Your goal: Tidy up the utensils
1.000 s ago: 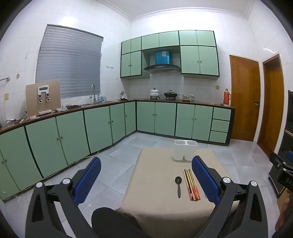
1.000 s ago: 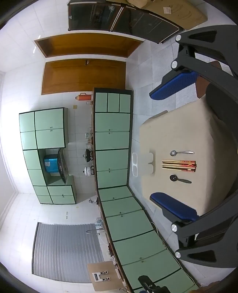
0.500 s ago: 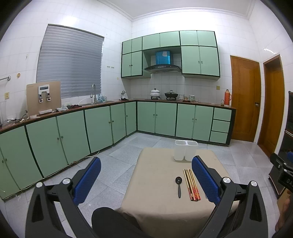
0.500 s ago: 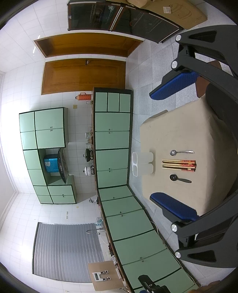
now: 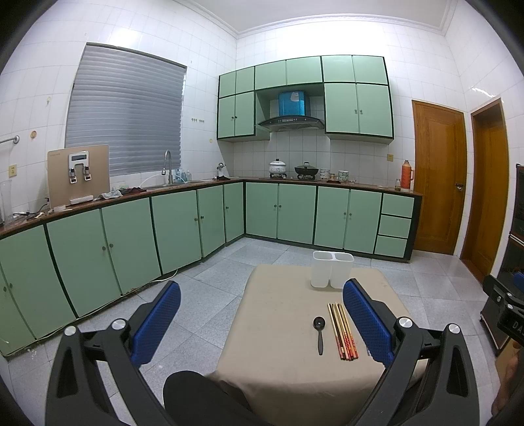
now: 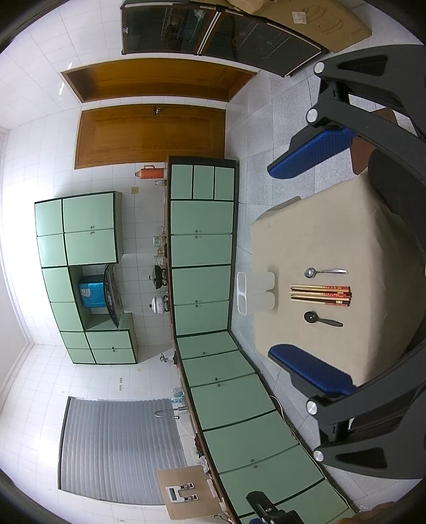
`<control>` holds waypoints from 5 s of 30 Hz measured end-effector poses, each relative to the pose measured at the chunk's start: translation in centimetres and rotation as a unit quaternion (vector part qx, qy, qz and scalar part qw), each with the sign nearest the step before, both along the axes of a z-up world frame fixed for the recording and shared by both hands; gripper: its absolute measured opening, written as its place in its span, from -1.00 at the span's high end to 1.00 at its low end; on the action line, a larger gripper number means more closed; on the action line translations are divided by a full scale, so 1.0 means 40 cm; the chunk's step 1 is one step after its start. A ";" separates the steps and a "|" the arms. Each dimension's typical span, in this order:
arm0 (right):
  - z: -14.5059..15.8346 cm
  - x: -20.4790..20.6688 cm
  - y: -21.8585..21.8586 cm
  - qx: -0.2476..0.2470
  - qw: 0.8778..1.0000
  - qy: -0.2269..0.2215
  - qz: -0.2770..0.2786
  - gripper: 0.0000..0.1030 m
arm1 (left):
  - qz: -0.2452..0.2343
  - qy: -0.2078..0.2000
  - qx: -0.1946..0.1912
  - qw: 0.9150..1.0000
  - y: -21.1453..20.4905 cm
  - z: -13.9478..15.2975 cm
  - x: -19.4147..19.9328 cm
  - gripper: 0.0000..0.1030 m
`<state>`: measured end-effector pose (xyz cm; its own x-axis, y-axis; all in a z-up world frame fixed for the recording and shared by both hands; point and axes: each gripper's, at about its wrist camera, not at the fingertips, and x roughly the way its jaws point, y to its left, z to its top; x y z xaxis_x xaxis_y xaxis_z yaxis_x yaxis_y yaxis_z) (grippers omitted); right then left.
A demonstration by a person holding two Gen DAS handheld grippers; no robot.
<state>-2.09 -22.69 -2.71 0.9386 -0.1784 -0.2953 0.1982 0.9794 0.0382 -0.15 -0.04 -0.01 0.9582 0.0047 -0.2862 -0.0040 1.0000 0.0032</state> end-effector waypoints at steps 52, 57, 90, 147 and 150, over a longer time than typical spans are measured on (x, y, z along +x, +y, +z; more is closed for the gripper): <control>-0.016 0.027 0.006 0.002 1.000 0.011 0.006 -0.90 | -0.012 0.013 -0.004 1.000 -0.002 -0.018 0.026 -0.88; -0.080 0.098 -0.005 0.009 0.998 0.049 0.025 -0.90 | -0.044 0.075 -0.006 0.996 -0.019 -0.099 0.116 -0.88; -0.671 0.673 -0.062 0.071 0.943 0.306 0.111 0.46 | -0.149 0.353 -0.027 0.923 -0.280 -0.734 0.700 0.04; -0.317 0.783 -0.099 0.041 0.954 0.241 0.175 0.96 | -0.212 0.276 -0.016 0.937 -0.202 -0.404 0.789 0.94; -0.312 0.797 -0.099 0.044 0.952 0.242 0.179 0.96 | -0.215 0.272 -0.019 0.938 -0.203 -0.391 0.801 0.94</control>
